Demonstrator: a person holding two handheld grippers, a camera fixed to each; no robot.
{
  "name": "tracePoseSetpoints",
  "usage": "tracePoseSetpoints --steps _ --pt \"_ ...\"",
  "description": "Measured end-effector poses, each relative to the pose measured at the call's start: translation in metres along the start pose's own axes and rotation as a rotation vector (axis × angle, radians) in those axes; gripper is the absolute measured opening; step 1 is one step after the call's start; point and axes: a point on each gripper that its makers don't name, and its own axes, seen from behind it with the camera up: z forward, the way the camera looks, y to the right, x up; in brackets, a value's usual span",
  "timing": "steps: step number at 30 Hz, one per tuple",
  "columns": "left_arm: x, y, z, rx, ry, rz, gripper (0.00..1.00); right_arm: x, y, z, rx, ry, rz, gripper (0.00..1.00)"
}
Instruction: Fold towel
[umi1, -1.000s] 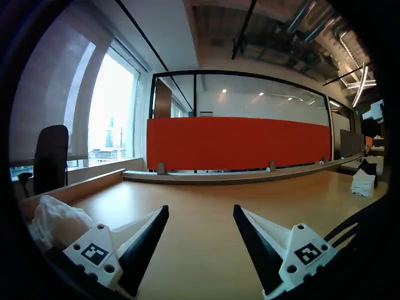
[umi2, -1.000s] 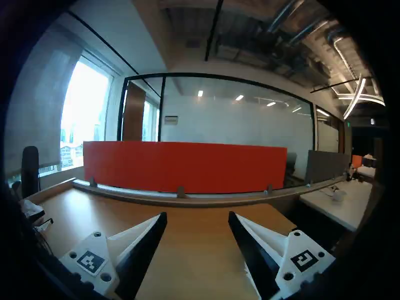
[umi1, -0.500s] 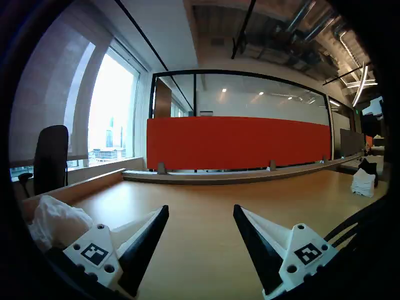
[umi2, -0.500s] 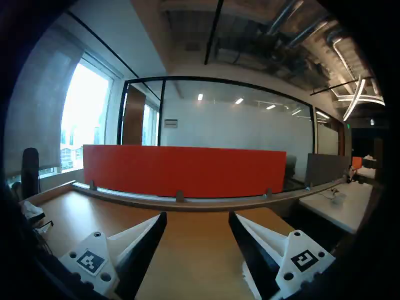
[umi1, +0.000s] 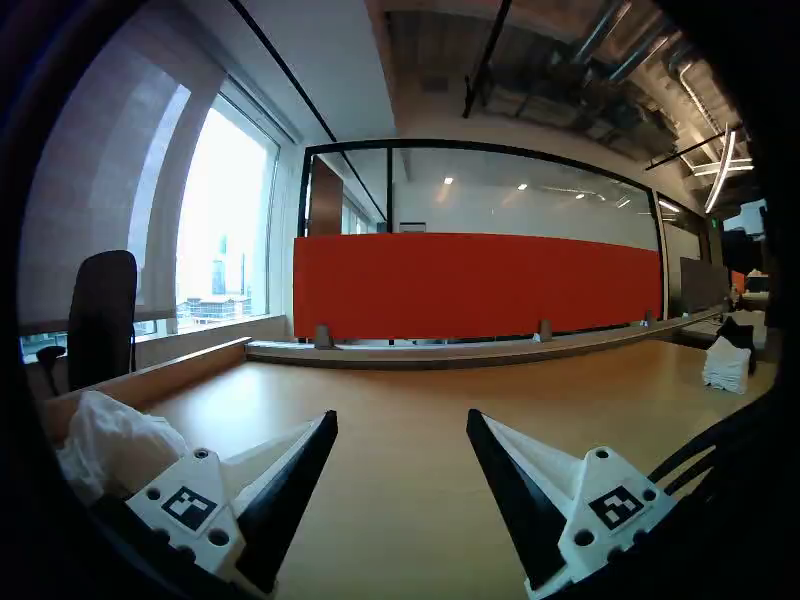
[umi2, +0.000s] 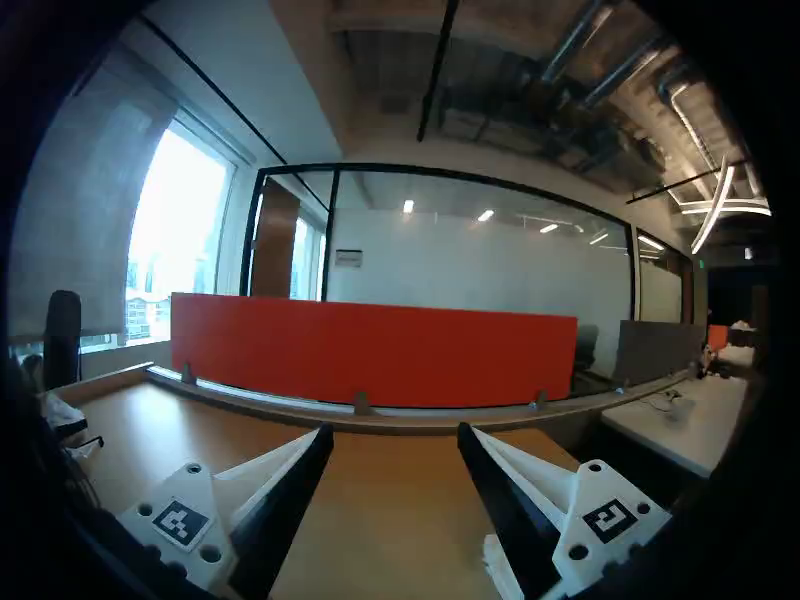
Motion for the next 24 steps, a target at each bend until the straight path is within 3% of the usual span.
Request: tracePoseSetpoints --steps 9,24 --pt "-0.002 0.000 0.001 0.000 0.000 0.000 0.96 -0.015 0.004 0.009 0.006 0.011 0.009 0.98" --pt "-0.005 0.002 0.002 0.000 0.002 0.000 0.96 -0.070 0.018 0.019 0.016 0.029 0.073 0.99"
